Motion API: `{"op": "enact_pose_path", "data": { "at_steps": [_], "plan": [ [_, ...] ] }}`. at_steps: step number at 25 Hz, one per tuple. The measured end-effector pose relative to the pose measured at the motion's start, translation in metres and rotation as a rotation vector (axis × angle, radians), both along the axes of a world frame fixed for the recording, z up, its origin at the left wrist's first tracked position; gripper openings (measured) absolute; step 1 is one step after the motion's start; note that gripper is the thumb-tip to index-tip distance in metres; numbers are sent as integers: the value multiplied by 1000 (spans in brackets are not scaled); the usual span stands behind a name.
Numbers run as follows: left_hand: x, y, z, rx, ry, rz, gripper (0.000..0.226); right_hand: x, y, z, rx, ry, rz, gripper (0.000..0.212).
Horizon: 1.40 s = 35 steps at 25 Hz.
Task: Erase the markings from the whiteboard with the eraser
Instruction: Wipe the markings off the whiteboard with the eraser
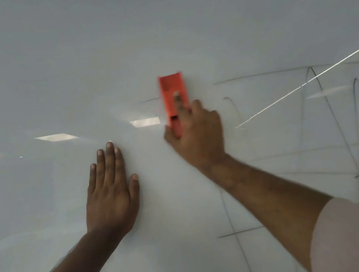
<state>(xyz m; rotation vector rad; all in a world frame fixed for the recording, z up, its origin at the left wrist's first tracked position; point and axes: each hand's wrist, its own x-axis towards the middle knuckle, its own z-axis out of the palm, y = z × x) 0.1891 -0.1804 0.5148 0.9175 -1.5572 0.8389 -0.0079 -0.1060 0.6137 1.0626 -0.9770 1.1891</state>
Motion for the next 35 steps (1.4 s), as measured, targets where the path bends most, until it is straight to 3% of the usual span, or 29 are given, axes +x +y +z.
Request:
{"op": "enact_pose_path", "data": {
  "at_steps": [3, 6, 8, 13, 17, 19, 22, 24, 26, 28, 31, 35],
  "plan": [
    [3, 1, 1, 0, -12, -4, 70, 35, -5, -5, 125, 265, 28, 71],
    [5, 0, 1, -4, -14, -6, 72, 13, 5, 6, 147, 403, -26, 66],
    [6, 0, 4, -16, -28, -6, 72, -23, 14, 15, 91, 297, -56, 65],
    [9, 3, 9, -27, -64, -11, 72, -129, 41, 8, -88, -243, -168, 66],
    [-13, 4, 16, -42, -20, -32, 73, -116, 32, 8, -123, -464, -68, 67],
    [-28, 5, 21, -48, -1, -46, 73, -86, 25, 6, -90, -325, -26, 67],
    [-42, 7, 29, -56, -8, -47, 73, -62, 22, -16, 49, 90, 14, 68],
    [-47, 9, 32, -54, -14, -42, 72, -75, 28, -29, 134, 298, -13, 67],
    [-50, 10, 33, -48, -15, -42, 71, -107, 38, -30, 142, 365, -61, 67],
    [-52, 12, 32, -45, -16, -34, 71, -150, 48, -26, 59, 196, -76, 67],
    [-56, 13, 30, -42, -6, -31, 69, -209, 66, -21, -100, -250, -104, 67],
    [-63, 14, 26, -72, -49, -50, 65, -222, 65, -15, -132, -404, -53, 67]
  ]
}}
